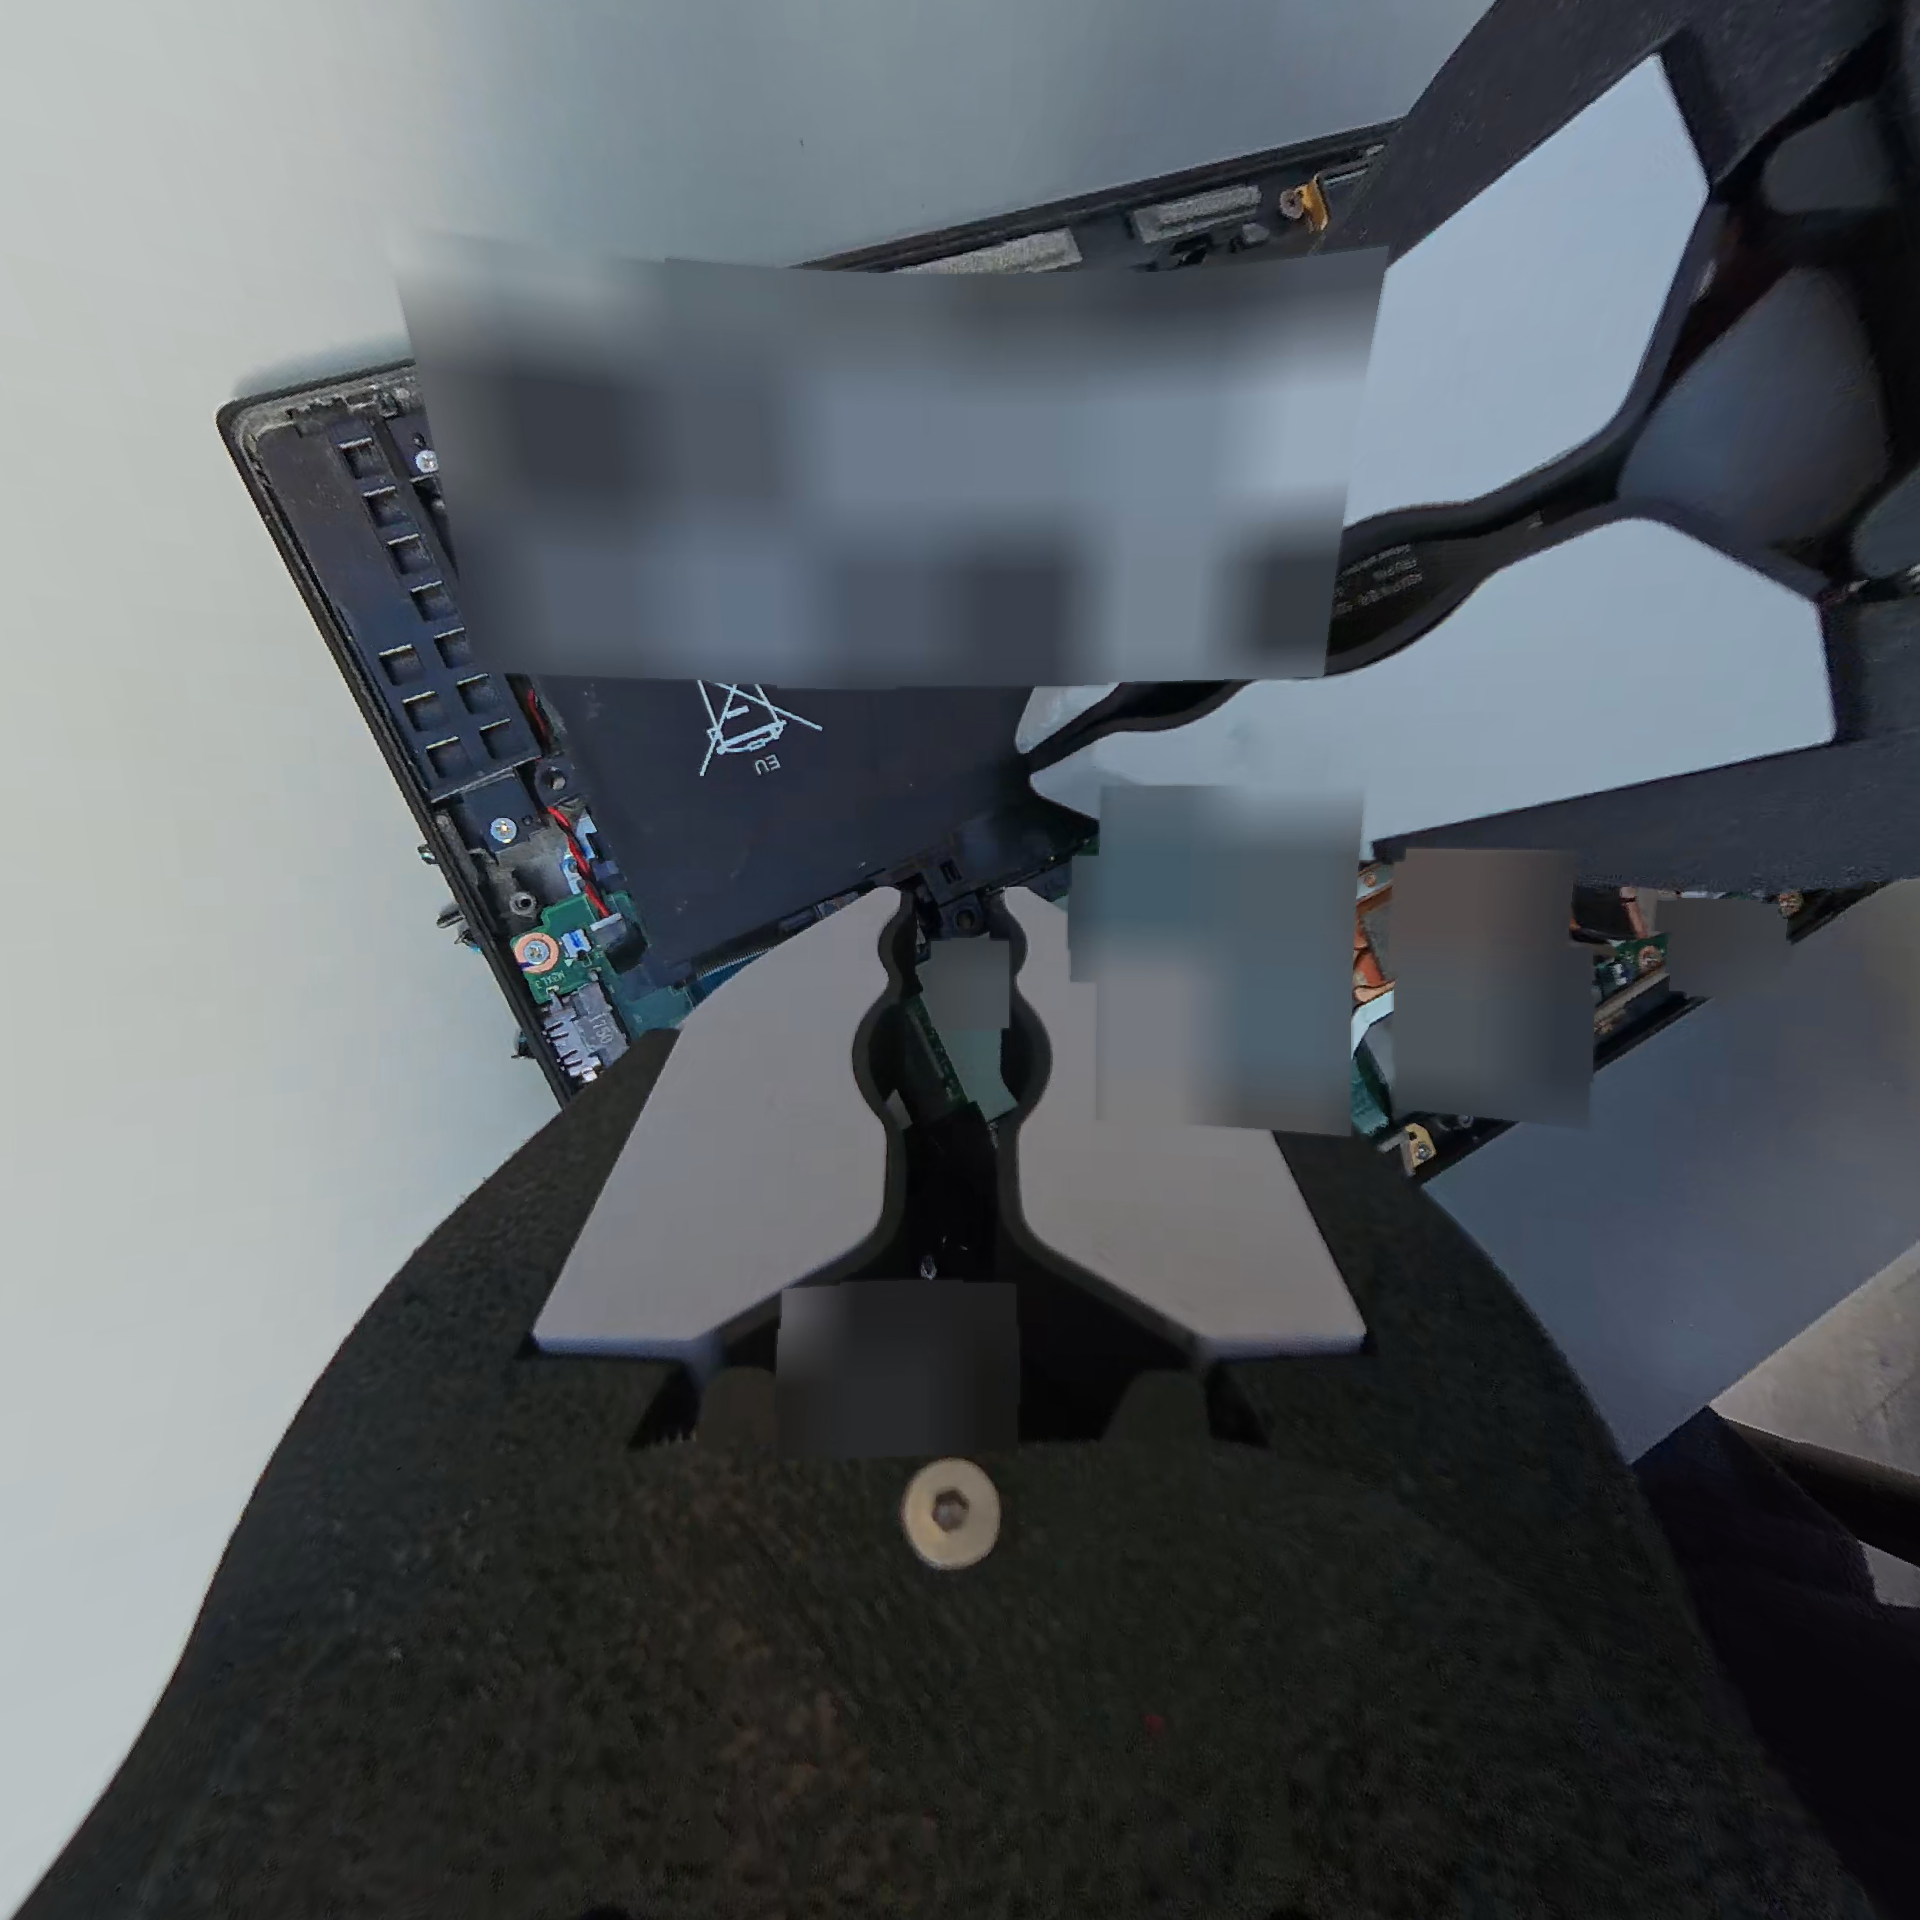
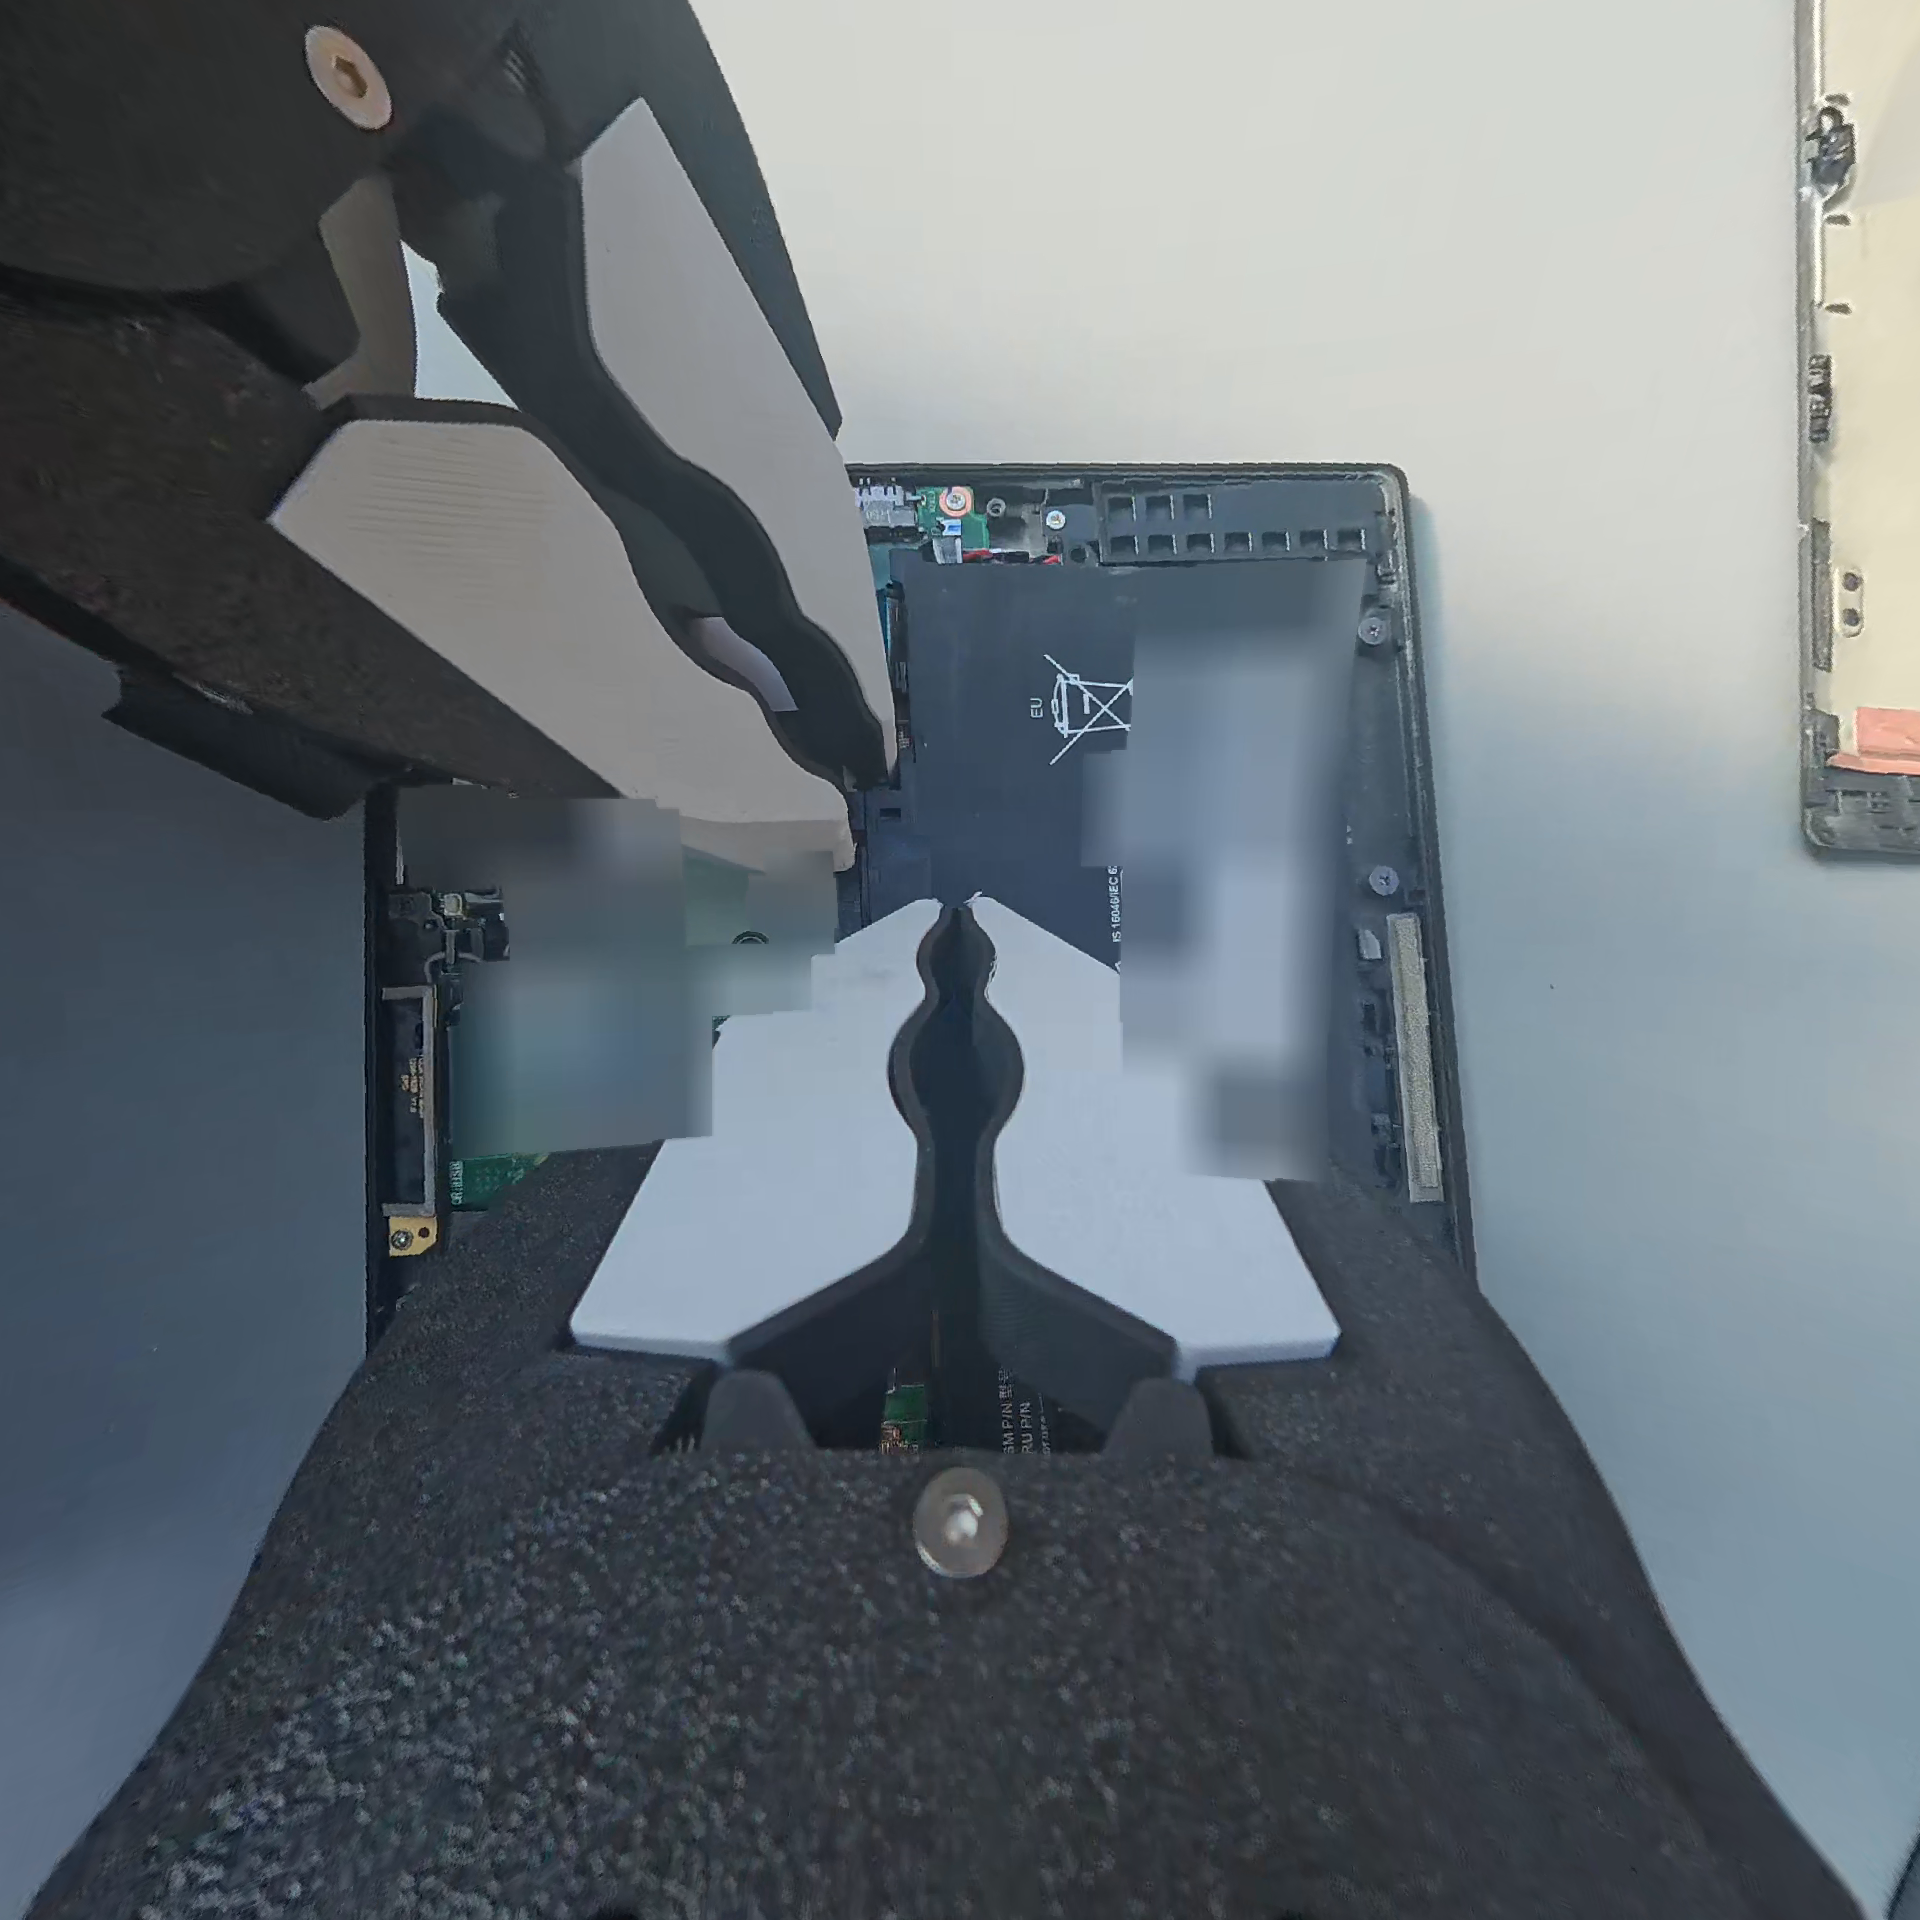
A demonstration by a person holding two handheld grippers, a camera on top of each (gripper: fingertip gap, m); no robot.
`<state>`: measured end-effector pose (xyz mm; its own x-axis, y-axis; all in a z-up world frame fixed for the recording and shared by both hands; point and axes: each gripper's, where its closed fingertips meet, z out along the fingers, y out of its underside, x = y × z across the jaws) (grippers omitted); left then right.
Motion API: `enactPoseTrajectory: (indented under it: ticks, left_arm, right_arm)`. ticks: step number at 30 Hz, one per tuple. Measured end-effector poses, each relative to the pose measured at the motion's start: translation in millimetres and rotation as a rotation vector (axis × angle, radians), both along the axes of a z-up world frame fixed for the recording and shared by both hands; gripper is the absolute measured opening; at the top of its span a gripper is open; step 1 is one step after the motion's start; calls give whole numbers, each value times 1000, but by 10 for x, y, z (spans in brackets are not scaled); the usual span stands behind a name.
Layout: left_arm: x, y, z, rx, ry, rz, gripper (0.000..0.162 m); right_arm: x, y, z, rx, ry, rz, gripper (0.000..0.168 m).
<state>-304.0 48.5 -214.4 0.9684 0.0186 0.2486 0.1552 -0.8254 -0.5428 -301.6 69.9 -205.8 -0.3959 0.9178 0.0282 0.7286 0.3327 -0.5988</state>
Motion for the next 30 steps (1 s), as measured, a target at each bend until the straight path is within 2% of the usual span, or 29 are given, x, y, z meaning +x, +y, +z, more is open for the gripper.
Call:
enactPoseTrajectory:
  ticks: [3, 10, 12, 14, 22, 30]
  left_arm:
    - [-11, -10, 1, 2, -17, -2, 12]
    - [-158, -106, 41, 1, 7, -16, 11]
    - [-227, -96, 64, 9, 54, -37, 10]
    - [-318, -83, 74, 6, 101, -67, 0]
    - [-343, 13, 91, 7, 72, -254, 0]
    - [-389, 29, -26, -23, 98, -278, 0]
  right_arm:
    - [6, 4, -79, 89, -11, 40, 0]
    - [-17, -16, -82, 105, -6, 60, 0]
    - [-17, -17, -83, 107, -12, 58, 0]
    - [-17, -17, -83, 105, -18, 53, 0]
    - [-38, -68, -85, 75, -6, 46, 0]
    - [-53, -90, -108, 108, -11, 55, 1]
